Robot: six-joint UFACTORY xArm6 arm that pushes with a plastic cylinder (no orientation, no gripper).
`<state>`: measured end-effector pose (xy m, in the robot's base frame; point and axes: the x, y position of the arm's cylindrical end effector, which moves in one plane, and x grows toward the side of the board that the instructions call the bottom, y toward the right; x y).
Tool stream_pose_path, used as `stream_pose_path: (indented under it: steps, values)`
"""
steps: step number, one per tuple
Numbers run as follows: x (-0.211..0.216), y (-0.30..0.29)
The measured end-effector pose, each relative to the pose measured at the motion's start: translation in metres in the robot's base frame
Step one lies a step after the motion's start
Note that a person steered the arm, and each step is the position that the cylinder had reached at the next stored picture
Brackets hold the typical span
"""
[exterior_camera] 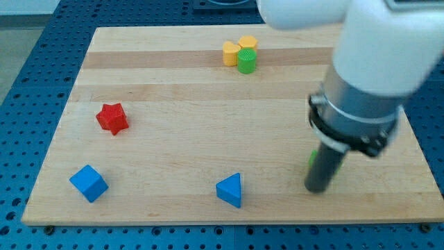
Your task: Slightly move the green star at the top side
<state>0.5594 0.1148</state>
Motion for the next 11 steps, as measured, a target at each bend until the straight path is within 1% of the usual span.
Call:
stream_pose_path:
  steps: [1,2,3,5,6,7,8,9,10,11]
  values:
    - [-0.062,-0.016]
    - [-0.090,-0.026]
    - [-0.065,-0.026]
    - [0.040,-0.027]
    - [0.045,0.006]
    - [-0.001,0.014]
    - [-0.001,0.006]
    - [-0.033,0.004]
    - [-0.089,0.004]
    - [-0.091,0.004]
